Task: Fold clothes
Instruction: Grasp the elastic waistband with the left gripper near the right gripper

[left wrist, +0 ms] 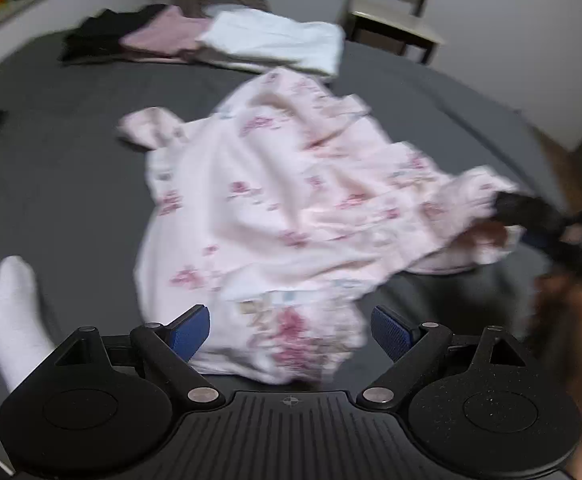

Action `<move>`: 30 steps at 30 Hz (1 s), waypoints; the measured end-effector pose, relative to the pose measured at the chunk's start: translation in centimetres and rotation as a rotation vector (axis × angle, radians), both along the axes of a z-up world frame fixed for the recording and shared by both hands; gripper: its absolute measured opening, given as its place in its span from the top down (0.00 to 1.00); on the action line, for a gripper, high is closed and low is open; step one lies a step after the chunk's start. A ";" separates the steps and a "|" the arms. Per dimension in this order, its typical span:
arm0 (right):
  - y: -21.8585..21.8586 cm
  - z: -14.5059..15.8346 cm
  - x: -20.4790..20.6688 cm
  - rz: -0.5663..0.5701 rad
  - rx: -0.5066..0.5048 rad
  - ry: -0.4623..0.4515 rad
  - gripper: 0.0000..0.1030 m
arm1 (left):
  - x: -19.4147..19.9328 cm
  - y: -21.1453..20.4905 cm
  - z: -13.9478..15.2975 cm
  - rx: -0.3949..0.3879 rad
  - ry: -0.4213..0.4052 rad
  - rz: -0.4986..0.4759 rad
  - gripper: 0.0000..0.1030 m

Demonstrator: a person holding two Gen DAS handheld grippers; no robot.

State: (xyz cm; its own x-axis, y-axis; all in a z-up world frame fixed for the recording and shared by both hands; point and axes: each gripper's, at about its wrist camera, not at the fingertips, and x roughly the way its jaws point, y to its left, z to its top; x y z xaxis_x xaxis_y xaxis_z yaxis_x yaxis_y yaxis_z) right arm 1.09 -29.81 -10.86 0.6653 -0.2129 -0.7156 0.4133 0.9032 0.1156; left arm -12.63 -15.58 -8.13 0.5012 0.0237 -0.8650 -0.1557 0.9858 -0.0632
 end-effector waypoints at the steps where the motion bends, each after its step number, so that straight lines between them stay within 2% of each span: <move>1: -0.1 -0.2 0.0 -0.001 0.007 0.003 0.56 | -0.2 -0.2 -0.5 0.019 -0.013 0.018 0.15; 4: -0.4 -0.4 0.1 -0.011 0.028 0.001 0.55 | -1.4 -0.4 -1.7 0.050 -0.058 0.030 0.15; 7: -0.5 -0.7 0.2 -0.018 0.044 -0.011 0.52 | -2.0 -1.0 -3.0 0.041 -0.064 0.021 0.15; 11: -0.8 -1.6 0.6 -0.026 0.072 -0.011 0.50 | -2.0 -2.1 -5.1 0.006 0.006 -0.035 0.15; 15: -1.2 -2.5 0.6 -0.031 0.108 -0.017 0.49 | -1.5 -1.8 -6.0 -0.013 0.033 -0.002 0.16; 16: -1.6 -2.7 0.3 -0.040 0.129 -0.036 0.48 | -1.1 -1.3 -5.8 -0.008 0.020 0.007 0.22; 20: -2.8 -3.2 -0.4 -0.080 0.215 -0.077 0.44 | 0.0 1.2 -4.8 -0.025 -0.030 -0.012 0.30; 22: -3.1 -3.5 -0.6 -0.091 0.257 -0.093 0.43 | 0.6 2.3 -4.7 -0.041 -0.034 -0.024 0.41; 27: -2.9 -3.4 -0.8 -0.099 0.270 -0.074 0.41 | 2.2 5.8 -4.7 -0.122 -0.042 -0.014 0.64; 30: -2.4 -3.0 -0.9 -0.127 0.258 -0.038 0.39 | 2.5 7.8 -4.8 -0.163 -0.063 -0.018 0.69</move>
